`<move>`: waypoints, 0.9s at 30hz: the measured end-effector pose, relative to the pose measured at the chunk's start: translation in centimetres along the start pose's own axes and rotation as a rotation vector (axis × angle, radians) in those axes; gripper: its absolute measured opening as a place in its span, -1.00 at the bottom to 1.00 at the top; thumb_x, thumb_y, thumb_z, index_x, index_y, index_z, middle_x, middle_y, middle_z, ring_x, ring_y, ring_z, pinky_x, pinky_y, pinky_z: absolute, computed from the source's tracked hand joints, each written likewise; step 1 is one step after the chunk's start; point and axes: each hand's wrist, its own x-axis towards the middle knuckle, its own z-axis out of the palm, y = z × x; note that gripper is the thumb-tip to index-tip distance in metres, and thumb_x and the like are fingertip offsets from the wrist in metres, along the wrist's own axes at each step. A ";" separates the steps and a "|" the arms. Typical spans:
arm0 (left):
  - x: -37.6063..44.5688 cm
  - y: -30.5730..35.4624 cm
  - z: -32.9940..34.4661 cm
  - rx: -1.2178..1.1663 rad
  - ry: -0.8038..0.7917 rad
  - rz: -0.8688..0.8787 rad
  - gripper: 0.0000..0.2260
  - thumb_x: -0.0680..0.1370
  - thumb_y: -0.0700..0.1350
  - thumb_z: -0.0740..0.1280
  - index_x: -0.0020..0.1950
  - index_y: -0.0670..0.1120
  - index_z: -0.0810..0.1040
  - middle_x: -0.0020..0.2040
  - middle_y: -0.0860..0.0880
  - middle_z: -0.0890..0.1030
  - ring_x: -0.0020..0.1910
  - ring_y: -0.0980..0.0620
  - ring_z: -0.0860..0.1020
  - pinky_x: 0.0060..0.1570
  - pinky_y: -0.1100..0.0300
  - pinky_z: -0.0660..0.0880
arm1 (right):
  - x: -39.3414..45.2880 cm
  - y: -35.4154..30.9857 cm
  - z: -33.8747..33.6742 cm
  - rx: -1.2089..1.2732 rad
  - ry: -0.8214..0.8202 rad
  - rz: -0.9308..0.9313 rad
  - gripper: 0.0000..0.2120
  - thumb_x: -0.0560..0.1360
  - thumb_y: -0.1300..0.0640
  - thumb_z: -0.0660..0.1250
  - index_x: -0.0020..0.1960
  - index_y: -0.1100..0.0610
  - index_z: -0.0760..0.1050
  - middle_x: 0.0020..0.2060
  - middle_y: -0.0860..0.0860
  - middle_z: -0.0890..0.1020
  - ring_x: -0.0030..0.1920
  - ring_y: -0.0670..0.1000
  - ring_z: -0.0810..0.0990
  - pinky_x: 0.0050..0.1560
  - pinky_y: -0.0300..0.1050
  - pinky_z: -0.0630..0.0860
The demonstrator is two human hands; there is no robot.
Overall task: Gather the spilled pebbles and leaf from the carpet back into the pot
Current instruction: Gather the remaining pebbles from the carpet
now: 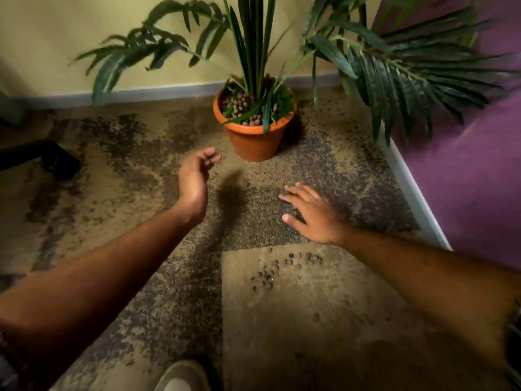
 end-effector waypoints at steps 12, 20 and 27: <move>-14.0 -13.5 -3.1 1.179 -0.749 0.490 -0.22 0.60 0.36 -0.03 0.64 -0.14 0.02 0.65 -0.09 0.05 0.64 0.00 -0.10 0.60 -0.04 -0.09 | -9.3 -3.4 5.4 0.058 -0.047 -0.443 -0.42 0.61 -0.16 0.28 0.53 0.13 0.34 0.57 0.04 0.28 0.61 0.03 0.16 0.55 0.11 0.23; -12.5 -13.1 -4.0 1.278 -0.722 0.524 -0.17 0.59 0.38 0.06 0.66 -0.11 -0.13 0.66 -0.03 -0.07 0.63 0.05 -0.19 0.60 -0.02 -0.14 | -7.9 -1.2 3.6 -0.056 0.133 -0.212 -0.35 0.59 -0.23 0.25 0.55 0.12 0.31 0.54 0.07 0.28 0.51 0.12 0.32 0.38 0.18 0.37; -13.6 -14.1 -4.5 1.332 -0.929 0.615 -0.19 0.59 0.37 0.08 0.66 -0.10 -0.04 0.66 -0.03 -0.06 0.63 0.02 -0.17 0.59 -0.09 -0.06 | -10.4 -3.9 5.7 -0.264 -0.129 -0.326 -0.13 0.61 -0.41 -0.01 0.66 0.18 -0.04 0.66 0.11 -0.06 0.66 0.08 -0.19 0.63 0.16 -0.02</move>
